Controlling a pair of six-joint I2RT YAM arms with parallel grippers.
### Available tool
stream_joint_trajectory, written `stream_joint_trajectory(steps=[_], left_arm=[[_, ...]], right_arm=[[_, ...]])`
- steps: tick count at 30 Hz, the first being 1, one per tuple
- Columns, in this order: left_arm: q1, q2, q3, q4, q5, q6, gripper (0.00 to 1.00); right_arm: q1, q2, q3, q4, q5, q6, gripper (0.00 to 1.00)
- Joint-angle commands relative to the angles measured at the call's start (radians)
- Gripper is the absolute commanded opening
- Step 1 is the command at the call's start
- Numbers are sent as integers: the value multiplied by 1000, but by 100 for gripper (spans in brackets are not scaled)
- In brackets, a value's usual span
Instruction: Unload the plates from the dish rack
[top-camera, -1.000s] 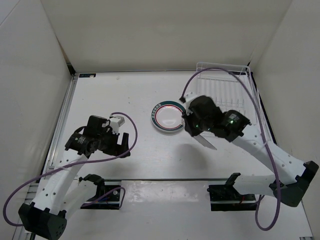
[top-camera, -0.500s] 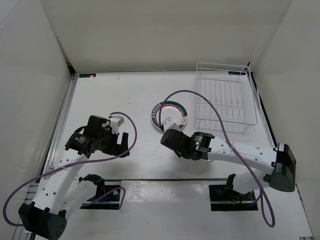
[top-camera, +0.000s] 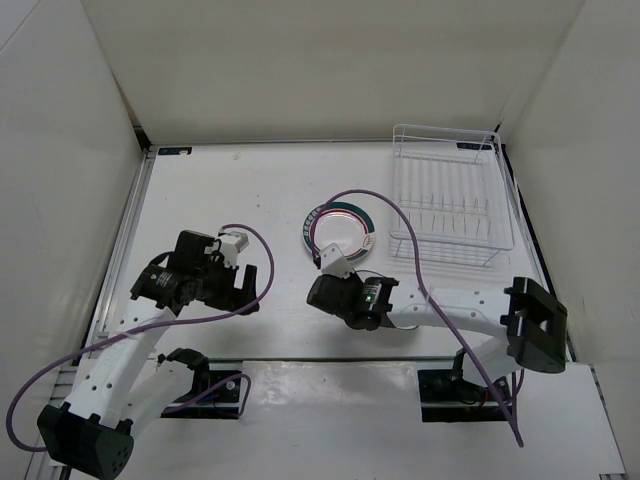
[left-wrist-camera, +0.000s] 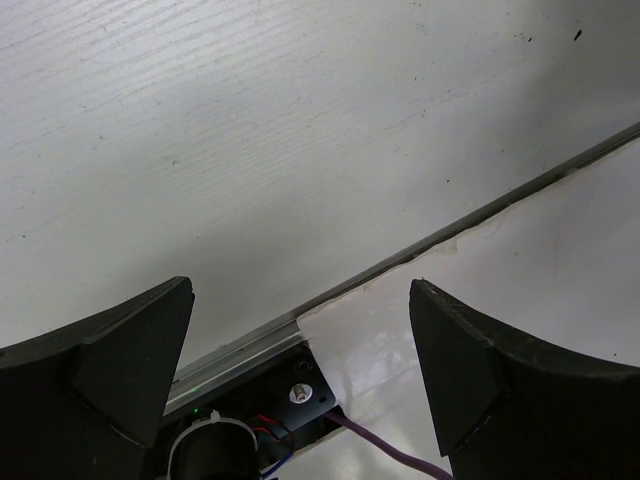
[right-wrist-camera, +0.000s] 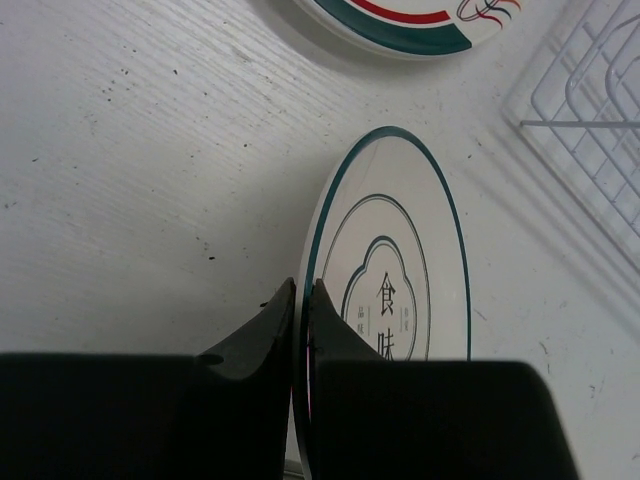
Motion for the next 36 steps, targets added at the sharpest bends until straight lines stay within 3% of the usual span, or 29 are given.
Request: stream_joint_trajectory(steps=[1, 3, 6, 16, 20, 28, 30, 36], left_arm=[[-3, -4, 1, 5, 19, 2, 100], [-3, -9, -2, 7, 19, 2, 100], [-2, -4, 1, 9, 21, 2, 100], [-2, 5, 0, 4, 24, 0, 100], [-2, 4, 1, 5, 25, 2, 100], [0, 4, 1, 5, 29, 2, 100], [-3, 5, 0, 4, 27, 2, 100], [-2, 5, 1, 2, 32, 2, 100]], right_arm=[[19, 39, -24, 66, 31, 112, 0], [24, 65, -21, 63, 44, 140, 11], [33, 98, -12, 60, 36, 158, 19], [44, 191, -35, 140, -53, 241, 18], [45, 239, -20, 126, -47, 255, 27], [47, 296, 6, 117, -47, 275, 29], [45, 303, 8, 111, -56, 281, 40], [48, 300, 19, 108, -50, 273, 47]])
